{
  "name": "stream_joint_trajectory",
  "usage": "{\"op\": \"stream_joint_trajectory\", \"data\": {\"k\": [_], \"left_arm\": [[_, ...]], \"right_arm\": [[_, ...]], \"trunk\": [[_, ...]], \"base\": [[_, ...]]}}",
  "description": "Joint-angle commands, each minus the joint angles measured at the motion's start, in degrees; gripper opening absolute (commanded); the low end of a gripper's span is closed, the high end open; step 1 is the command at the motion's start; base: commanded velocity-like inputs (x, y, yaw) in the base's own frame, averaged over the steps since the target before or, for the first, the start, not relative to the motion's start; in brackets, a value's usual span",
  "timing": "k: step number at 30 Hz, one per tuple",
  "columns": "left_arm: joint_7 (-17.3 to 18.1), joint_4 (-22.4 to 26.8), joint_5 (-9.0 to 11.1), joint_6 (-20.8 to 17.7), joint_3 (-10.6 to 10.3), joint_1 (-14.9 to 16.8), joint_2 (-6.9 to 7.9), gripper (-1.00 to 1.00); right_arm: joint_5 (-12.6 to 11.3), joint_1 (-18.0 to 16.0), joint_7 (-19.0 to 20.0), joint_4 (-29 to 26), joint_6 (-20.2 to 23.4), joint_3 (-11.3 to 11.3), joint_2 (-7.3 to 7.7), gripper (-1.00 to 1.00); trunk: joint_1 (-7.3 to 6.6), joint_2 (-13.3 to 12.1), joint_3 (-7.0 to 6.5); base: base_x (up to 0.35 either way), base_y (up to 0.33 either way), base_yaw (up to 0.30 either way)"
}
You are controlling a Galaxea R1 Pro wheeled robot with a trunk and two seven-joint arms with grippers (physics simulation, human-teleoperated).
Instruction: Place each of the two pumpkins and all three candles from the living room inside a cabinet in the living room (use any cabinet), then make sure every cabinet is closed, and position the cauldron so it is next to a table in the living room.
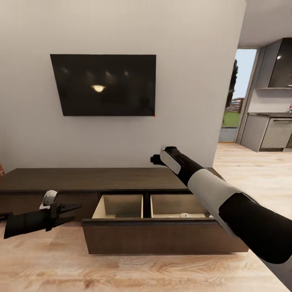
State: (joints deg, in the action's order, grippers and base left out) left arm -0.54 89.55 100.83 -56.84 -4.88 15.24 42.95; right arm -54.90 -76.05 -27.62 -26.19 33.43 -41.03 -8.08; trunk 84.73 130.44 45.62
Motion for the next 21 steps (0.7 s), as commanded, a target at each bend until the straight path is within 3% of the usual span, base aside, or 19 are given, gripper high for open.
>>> {"op": "stream_joint_trajectory", "data": {"k": [1,9,15,21], "left_arm": [[-0.5,0.0,0.1,-0.1,-0.1,0.1,0.04,1.00],[-3.4,0.0,0.0,0.0,0.0,0.1,0.01,1.00],[-3.8,0.0,0.0,0.0,0.0,0.1,-0.05,1.00],[-3.9,0.0,0.0,0.0,0.0,0.1,-0.06,1.00]], "right_arm": [[-0.6,0.5,-0.5,-0.1,-0.7,-0.4,0.06,1.00],[-0.6,3.5,-0.4,-0.1,-4.5,-0.5,0.08,1.00],[-0.5,5.2,-0.1,-0.2,-5.8,-0.5,0.07,1.00],[-0.5,5.8,0.4,-1.3,-6.7,-0.5,0.08,1.00]], "trunk": [[-0.27,-0.4,-0.12],[-2.03,-3.6,-1.56],[-3.35,-6.0,-2.64],[-4.67,-8.4,-3.71]], "base": [[-0.340,0.000,0.000],[-0.279,0.000,0.000],[-0.063,0.000,0.000],[-0.267,0.000,0.000]]}}
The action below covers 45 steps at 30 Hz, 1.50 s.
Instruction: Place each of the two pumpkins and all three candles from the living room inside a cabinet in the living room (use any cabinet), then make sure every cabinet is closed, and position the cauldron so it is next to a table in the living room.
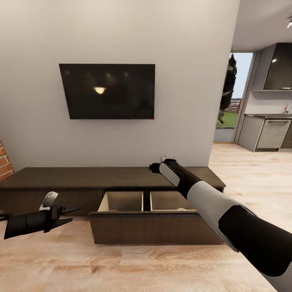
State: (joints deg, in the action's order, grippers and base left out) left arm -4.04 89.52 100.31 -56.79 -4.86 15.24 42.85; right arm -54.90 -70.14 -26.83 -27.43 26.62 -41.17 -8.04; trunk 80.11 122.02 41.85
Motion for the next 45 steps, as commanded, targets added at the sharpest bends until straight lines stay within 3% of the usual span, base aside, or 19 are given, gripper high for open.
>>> {"op": "stream_joint_trajectory", "data": {"k": [1,34,36,38,40,45], "left_arm": [[-0.4,0.0,0.5,-0.1,-0.1,0.1,0.04,1.00],[-3.4,0.0,0.4,0.0,-0.1,0.1,-0.15,1.00],[-4.4,0.0,-2.2,0.0,-0.1,0.1,-0.38,1.00],[-4.9,0.0,-7.0,0.2,0.0,0.1,-1.12,1.00],[-5.1,-0.1,-9.4,0.7,0.0,0.1,-1.93,1.00],[-5.3,-1.1,-17.9,3.4,0.2,0.3,-4.18,1.00]], "right_arm": [[-0.5,0.0,-0.4,-0.2,0.1,-0.4,0.04,1.00],[-0.5,0.5,-0.3,0.1,-0.5,-0.6,0.04,1.00],[-0.4,0.5,-0.3,0.2,-0.8,-0.6,0.04,1.00],[-0.4,0.4,-0.3,0.4,-1.2,-0.6,0.04,1.00],[-0.4,0.5,-0.3,0.4,-1.3,-0.6,0.04,1.00],[-0.2,0.6,-0.3,0.4,-1.6,-0.6,0.03,1.00]], "trunk": [[-0.27,-0.4,-0.12],[-7.51,-13.6,-6.04],[-7.95,-14.4,-6.40],[-8.39,-15.2,-6.76],[-8.83,-16.0,-7.12],[-8.83,-16.0,-7.12]], "base": [[-0.330,0.000,0.000],[-0.344,0.000,0.000],[-0.345,0.000,0.000],[-0.344,0.000,0.000],[-0.332,0.000,0.000],[-0.153,0.000,0.000]]}}
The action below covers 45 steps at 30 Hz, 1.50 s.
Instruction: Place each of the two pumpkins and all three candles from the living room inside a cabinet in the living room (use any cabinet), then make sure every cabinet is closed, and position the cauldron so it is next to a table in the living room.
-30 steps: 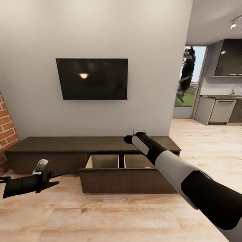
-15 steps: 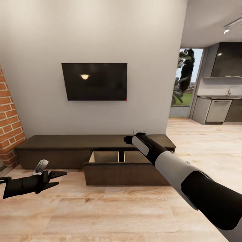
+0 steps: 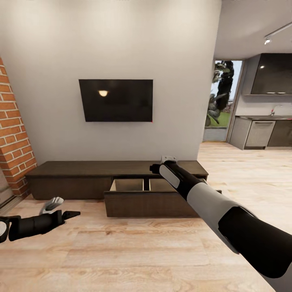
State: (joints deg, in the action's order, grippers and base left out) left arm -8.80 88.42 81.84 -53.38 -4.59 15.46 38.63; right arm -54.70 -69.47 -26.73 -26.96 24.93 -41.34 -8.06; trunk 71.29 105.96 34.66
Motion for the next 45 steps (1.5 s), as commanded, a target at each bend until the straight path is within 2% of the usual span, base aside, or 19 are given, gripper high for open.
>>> {"op": "stream_joint_trajectory", "data": {"k": [1,3,5,6,8,9,11,14,16,17,19,20,22,25,30,33,36,42,45], "left_arm": [[-0.6,-0.1,-1.1,1.0,0.0,0.1,-0.11,1.00],[-0.6,-0.2,-3.9,3.4,0.0,0.1,-0.27,1.00],[-0.7,-0.3,-5.9,5.2,0.0,0.0,-0.43,1.00],[-0.7,-0.6,-6.7,5.7,-0.1,0.1,-0.90,1.00],[-0.9,-1.7,-9.0,6.4,-0.2,0.1,-3.04,1.00],[-1.3,-2.5,-10.8,6.6,-0.2,0.1,-4.64,1.00],[-3.0,-3.9,-16.2,7.3,-0.2,0.2,-8.78,1.00],[-5.7,-4.6,-27.3,9.5,-0.2,0.3,-16.30,1.00],[-6.3,-4.9,-34.6,10.6,0.0,0.3,-20.45,1.00],[-6.4,-5.1,-36.1,10.8,0.0,0.3,-21.26,1.00],[-6.4,-7.2,-40.5,12.7,0.1,0.3,-23.63,1.00],[-6.4,-8.6,-41.7,14.5,0.0,0.3,-24.28,1.00],[-6.3,-11.5,-43.0,19.1,-0.2,0.3,-25.00,1.00],[-6.2,-14.3,-43.5,23.8,-0.6,0.2,-25.36,1.00],[-6.0,-16.7,-43.8,28.8,-1.1,0.1,-25.48,1.00],[-5.8,-17.8,-43.8,32.7,-1.4,-0.1,-25.45,1.00],[-5.7,-18.5,-43.9,34.2,-1.5,-0.1,-25.33,1.00],[-5.7,-18.6,-44.0,34.6,-1.6,-0.2,-25.23,1.00],[-5.7,-18.6,-44.0,34.7,-1.6,-0.3,-25.21,1.00]], "right_arm": [[-0.4,-0.1,-0.4,-0.1,-0.1,-0.4,0.05,1.00],[-0.4,-0.1,-0.4,-0.1,-0.3,-0.4,0.02,1.00],[-0.4,-0.1,-0.4,-0.1,-0.4,-0.5,-0.01,1.00],[-0.4,-0.1,-0.4,-0.1,-0.4,-0.5,-0.01,1.00],[-0.4,-0.1,-0.4,-0.1,-0.5,-0.5,0.02,1.00],[-0.3,-0.1,-0.4,-0.1,-0.5,-0.6,0.04,1.00],[-0.3,0.0,-0.4,-0.1,-0.6,-1.4,0.05,1.00],[-0.4,0.0,-0.4,-0.1,-1.5,-2.8,0.06,1.00],[-0.4,0.0,-0.4,0.0,-2.0,-3.5,0.06,1.00],[-0.4,0.0,-0.4,0.0,-2.0,-3.7,0.06,1.00],[-0.4,0.0,-0.5,0.0,-2.7,-3.9,0.06,1.00],[-0.4,0.0,-0.5,0.0,-3.2,-4.0,0.03,1.00],[-0.4,0.2,-0.5,0.0,-5.2,-4.1,0.05,1.00],[-0.5,1.4,-0.5,0.0,-8.0,-4.2,0.06,1.00],[-0.4,2.9,-0.4,-0.1,-10.2,-4.4,0.03,1.00],[-0.4,3.1,-0.4,-0.1,-12.1,-6.7,0.05,1.00],[-0.5,3.3,-0.5,0.0,-14.3,-9.2,0.06,1.00],[-0.4,4.7,-0.5,0.0,-17.7,-9.9,0.06,1.00],[-0.4,4.8,-0.5,0.1,-18.0,-9.9,0.06,1.00]], "trunk": [[-0.01,0.0,0.07],[-0.01,0.0,0.07],[-0.01,0.0,0.07],[-0.01,0.0,0.07],[-0.01,0.0,0.07],[-0.01,0.0,0.07],[-0.01,0.0,0.07],[-0.01,0.0,0.07],[-0.01,0.0,0.07],[-0.01,0.0,0.07],[-0.01,0.0,0.07],[-0.01,0.0,0.07],[-0.01,0.0,0.07],[-0.01,0.0,0.07],[-0.01,0.0,0.07],[-0.01,0.0,0.07],[-0.01,0.0,0.07],[-0.01,0.0,0.07],[-0.01,0.0,0.07]], "base": [[-0.036,0.000,0.000],[-0.019,0.000,0.000],[-0.008,0.000,0.000],[-0.004,0.000,0.000],[-0.002,0.000,0.000],[-0.001,0.000,0.000],[0.000,0.000,0.000],[0.000,0.000,0.000],[0.000,0.000,0.000],[0.000,0.000,0.000],[0.000,0.000,0.000],[0.000,0.000,0.000],[0.000,0.000,0.000],[0.000,0.000,0.000],[0.000,0.000,0.000],[0.000,0.000,0.000],[0.000,0.000,0.000],[0.000,0.000,0.000],[0.000,0.000,0.000]]}}
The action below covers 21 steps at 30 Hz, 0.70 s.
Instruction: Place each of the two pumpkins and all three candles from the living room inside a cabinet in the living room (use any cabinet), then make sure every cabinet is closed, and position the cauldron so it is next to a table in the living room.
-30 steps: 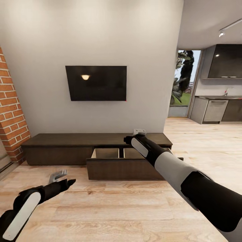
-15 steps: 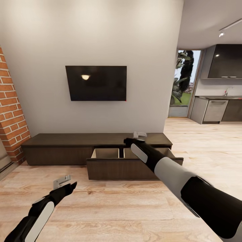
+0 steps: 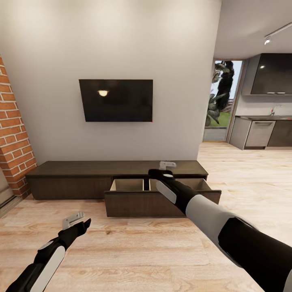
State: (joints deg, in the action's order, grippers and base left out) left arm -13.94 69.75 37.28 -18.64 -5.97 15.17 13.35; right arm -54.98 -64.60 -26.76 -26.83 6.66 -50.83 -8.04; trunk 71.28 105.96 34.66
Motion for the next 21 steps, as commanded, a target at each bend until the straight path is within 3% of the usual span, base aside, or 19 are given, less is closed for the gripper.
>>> {"op": "stream_joint_trajectory", "data": {"k": [1,9,16,21], "left_arm": [[-0.6,0.1,0.6,-0.1,-0.2,0.0,0.08,1.00],[-0.6,0.3,0.6,1.1,-0.2,0.0,0.17,1.00],[-0.4,0.5,0.7,2.7,-0.2,0.0,0.09,1.00],[-0.4,0.5,0.7,3.2,-0.4,-0.1,-0.10,1.00]], "right_arm": [[-0.2,-0.1,-0.4,-0.1,0.1,-0.4,0.04,1.00],[-0.1,1.2,-0.5,0.0,-0.5,-0.4,0.04,1.00],[-0.2,2.8,-0.4,1.1,-4.6,-0.6,-0.18,1.00],[0.5,3.6,-0.4,2.7,-5.8,-3.2,-0.15,1.00]], "trunk": [[0.00,0.0,0.07],[0.00,0.0,0.07],[0.00,0.0,0.07],[0.00,0.0,0.07]], "base": [[0.000,0.000,0.000],[-0.069,0.000,0.000],[-0.110,0.000,0.000],[-0.011,0.000,0.000]]}}
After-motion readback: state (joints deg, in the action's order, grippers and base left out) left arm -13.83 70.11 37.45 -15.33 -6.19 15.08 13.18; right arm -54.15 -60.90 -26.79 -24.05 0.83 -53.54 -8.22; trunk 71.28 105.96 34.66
